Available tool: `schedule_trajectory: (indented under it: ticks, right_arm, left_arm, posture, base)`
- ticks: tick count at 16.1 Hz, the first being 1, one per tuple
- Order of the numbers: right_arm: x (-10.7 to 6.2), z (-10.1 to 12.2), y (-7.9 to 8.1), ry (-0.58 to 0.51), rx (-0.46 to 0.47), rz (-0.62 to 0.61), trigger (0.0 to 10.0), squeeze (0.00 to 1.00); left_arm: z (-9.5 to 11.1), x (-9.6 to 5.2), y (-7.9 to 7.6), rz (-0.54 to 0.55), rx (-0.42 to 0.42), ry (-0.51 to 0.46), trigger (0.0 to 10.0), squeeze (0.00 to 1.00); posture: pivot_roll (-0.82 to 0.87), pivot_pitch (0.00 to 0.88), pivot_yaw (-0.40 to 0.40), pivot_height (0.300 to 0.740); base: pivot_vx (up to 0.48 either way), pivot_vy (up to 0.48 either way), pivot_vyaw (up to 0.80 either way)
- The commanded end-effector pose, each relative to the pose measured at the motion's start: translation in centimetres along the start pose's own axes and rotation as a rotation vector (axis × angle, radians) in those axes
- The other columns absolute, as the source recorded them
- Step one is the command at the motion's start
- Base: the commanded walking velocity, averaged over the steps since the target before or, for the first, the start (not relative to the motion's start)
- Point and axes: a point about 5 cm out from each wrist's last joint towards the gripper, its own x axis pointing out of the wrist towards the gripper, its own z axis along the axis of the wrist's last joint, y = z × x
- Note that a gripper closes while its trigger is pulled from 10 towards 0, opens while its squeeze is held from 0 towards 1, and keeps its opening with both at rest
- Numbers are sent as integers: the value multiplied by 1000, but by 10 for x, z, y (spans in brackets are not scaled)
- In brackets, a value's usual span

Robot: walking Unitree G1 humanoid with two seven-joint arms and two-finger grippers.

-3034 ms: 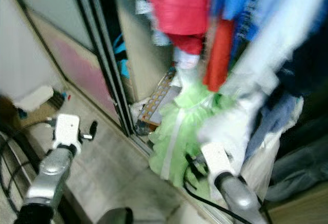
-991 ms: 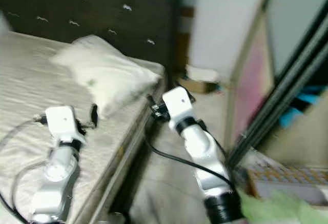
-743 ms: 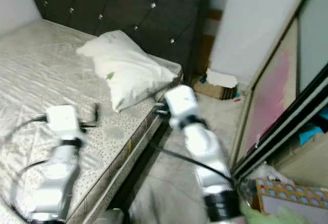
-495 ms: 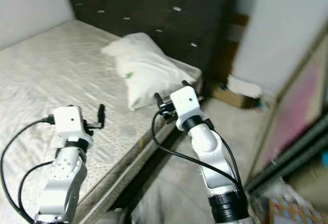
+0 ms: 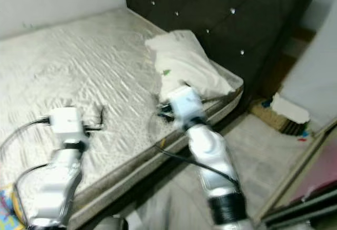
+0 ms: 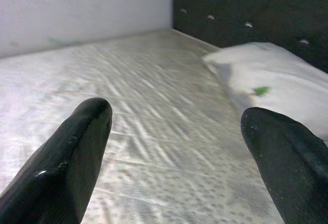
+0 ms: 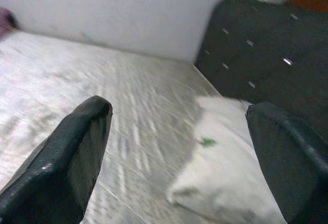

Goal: Clean up the room

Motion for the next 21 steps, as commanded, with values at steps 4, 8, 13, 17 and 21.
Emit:
schedule_trajectory:
  ticks: [4,8,13,17,21]
  right_arm:
    - [-2,-2,-8,8,-23,-8,10000,0]
    - [0,-3,-7,5,-41,0,10000,0]
    - [-1,-8,-5,15,-47,6,10000,0]
    - [0,-7,-5,11,-49,10,10000,0]
    - [0,-7,-5,4,-46,10,10000,0]
  left_arm:
    - [4,0,-7,-9,-5,-15,10000,0]
    - [3,2,-7,-4,4,-14,10000,0]
    - [2,4,-7,-12,8,-9,10000,0]
    - [2,4,-8,-17,3,-8,10000,0]
    - [3,4,-8,-25,-1,-9,10000,0]
  posture:
    - [51,0,-39,740]
    - [53,0,-36,740]
    - [56,0,-35,740]
    - [59,0,-35,740]
    - [57,0,-34,740]
  base:
    - [0,0,789]
    - [0,0,788]
    - [0,0,788]
    - [0,0,788]
    - [0,0,791]
